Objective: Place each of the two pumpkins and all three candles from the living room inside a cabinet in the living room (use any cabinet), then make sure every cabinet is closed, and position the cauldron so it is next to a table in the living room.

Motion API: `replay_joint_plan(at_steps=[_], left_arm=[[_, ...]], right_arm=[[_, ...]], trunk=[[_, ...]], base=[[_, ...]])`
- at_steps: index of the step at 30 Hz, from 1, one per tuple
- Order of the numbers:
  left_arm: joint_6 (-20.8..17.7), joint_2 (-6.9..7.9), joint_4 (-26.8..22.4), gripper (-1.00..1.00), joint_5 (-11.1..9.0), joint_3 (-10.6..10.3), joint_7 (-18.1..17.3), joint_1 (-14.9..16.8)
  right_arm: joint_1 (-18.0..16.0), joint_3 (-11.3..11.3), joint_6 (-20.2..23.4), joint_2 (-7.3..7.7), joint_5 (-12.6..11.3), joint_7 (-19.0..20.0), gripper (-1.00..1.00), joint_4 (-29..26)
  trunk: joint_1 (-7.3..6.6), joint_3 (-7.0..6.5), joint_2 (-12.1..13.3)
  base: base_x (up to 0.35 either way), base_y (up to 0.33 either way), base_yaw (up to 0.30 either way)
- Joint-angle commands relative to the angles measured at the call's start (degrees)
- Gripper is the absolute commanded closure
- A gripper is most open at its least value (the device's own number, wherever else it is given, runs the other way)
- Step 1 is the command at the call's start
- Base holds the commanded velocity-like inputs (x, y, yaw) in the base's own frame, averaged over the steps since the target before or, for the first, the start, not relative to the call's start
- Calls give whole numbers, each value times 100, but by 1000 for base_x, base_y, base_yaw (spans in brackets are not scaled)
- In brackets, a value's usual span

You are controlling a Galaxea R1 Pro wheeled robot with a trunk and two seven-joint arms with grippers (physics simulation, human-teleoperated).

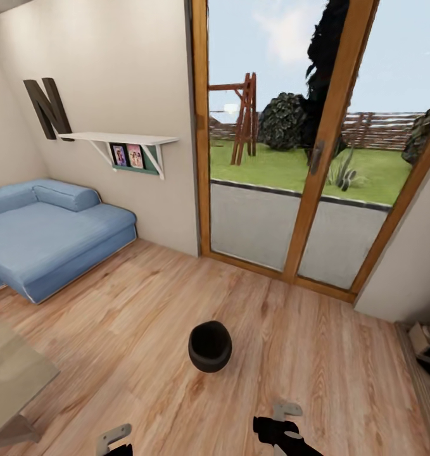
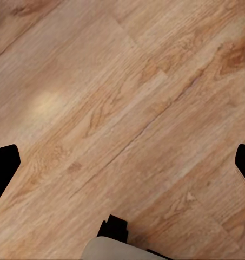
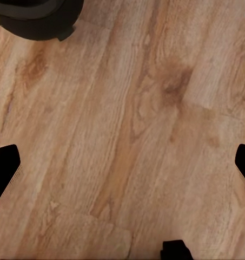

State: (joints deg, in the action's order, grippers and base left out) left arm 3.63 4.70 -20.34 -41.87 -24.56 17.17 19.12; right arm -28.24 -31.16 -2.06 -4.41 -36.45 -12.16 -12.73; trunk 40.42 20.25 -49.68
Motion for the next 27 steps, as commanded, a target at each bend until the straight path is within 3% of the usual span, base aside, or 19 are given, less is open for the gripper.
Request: replay_joint_plan(at_steps=[1, 11, 27], left_arm=[[23, 5, -5, -100, -55, -48, 32, 4], [23, 5, -5, -100, -40, -41, 32, 4], [23, 5, -5, -100, -60, -40, 32, 4]], right_arm=[[-5, -48, -22, 1, -59, -26, -100, -1], [-5, -47, -21, 1, -77, -26, -100, -8], [-4, -47, -13, 1, -76, -42, -100, -10]], trunk=[[4, 7, -4], [4, 7, -4], [4, 7, -4]], base=[[318, -113, 279], [291, -183, 88], [323, -4, 11]])
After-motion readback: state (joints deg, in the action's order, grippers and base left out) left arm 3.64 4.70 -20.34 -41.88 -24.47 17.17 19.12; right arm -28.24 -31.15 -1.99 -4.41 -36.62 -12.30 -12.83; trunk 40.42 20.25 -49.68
